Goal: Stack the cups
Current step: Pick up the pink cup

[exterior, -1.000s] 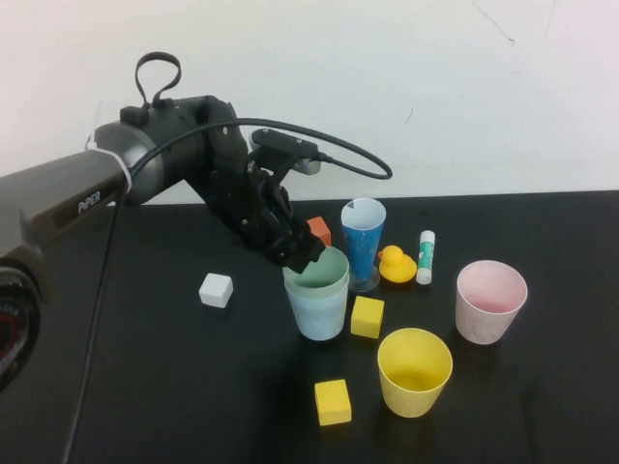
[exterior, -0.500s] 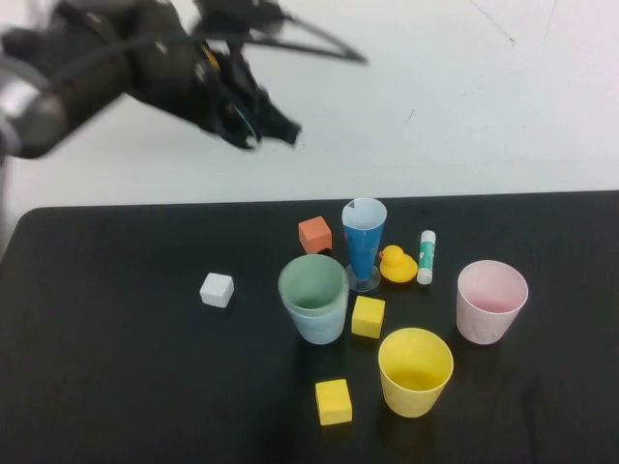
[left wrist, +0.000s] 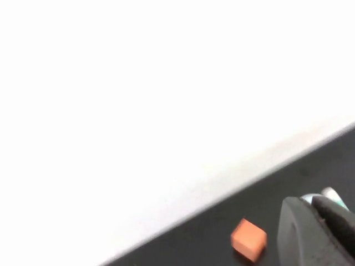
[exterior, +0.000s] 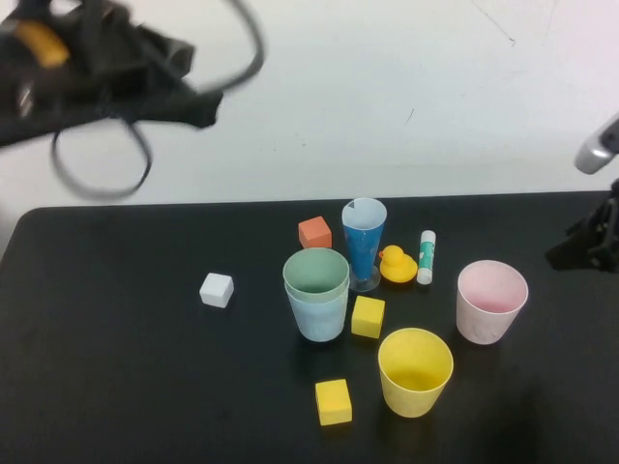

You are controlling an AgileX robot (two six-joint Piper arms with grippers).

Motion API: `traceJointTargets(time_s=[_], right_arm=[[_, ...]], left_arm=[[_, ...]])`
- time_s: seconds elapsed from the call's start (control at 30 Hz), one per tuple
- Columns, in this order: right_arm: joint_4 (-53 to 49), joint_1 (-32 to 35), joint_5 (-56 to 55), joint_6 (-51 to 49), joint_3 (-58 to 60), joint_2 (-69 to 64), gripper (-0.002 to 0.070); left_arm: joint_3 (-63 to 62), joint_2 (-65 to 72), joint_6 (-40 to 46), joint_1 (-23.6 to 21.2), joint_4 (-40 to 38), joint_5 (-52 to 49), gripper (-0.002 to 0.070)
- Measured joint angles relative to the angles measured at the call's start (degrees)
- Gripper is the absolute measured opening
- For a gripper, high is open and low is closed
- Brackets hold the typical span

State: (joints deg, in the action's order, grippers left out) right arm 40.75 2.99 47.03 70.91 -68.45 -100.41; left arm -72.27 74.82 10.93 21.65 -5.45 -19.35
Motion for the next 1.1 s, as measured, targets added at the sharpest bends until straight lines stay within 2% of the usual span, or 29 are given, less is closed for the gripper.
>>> traceJointTargets(time_s=[0.13, 0.23, 0.43, 0.6, 0.67, 0.7, 0.83, 0.93, 1.1], right_arm=[[0.0, -1.3, 0.1, 0.7, -5.2, -7.4, 0.0431], [0.0, -2.9, -0.1, 1.5, -8.7, -12.6, 0.0438], [-2.1, -5.6, -2.0, 2.5, -11.9, -21.0, 0.0442], [-3.0, -6.0, -5.2, 2.6, -12.1, -24.4, 0.0436], [-3.1, -6.0, -5.6, 2.8, -12.1, -24.9, 0.0395], [-3.1, -6.0, -5.6, 2.9, -12.1, -24.9, 0.0349], [-3.2, -6.0, -5.6, 3.2, -12.2, -25.0, 0.0093], [-3.5, -6.0, -5.0, 3.2, -12.2, -24.4, 0.0036], [-4.5, -6.2, -1.4, 0.5, -12.6, -17.9, 0.0031]], left_arm=[[13.5, -8.7, 2.0, 0.0, 0.1, 13.0, 0.0002], [21.1, -15.2, 3.4, 0.0, 0.1, 17.8, 0.0001], [30.9, -25.7, 5.4, 0.0, 0.1, 18.0, 0.0002], [34.1, -33.5, 5.8, 0.0, 0.1, 16.3, 0.0002], [34.2, -36.6, 5.9, 0.0, 0.1, 15.2, 0.0002], [34.3, -37.5, 5.9, 0.0, 0.1, 15.0, 0.0002], [34.3, -40.9, 5.2, 0.0, 0.1, 13.5, 0.0002], [34.3, -42.8, 5.2, 0.0, 0.1, 13.0, 0.0002], [34.3, -45.8, 4.0, 0.0, 0.0, 10.0, 0.0002]])
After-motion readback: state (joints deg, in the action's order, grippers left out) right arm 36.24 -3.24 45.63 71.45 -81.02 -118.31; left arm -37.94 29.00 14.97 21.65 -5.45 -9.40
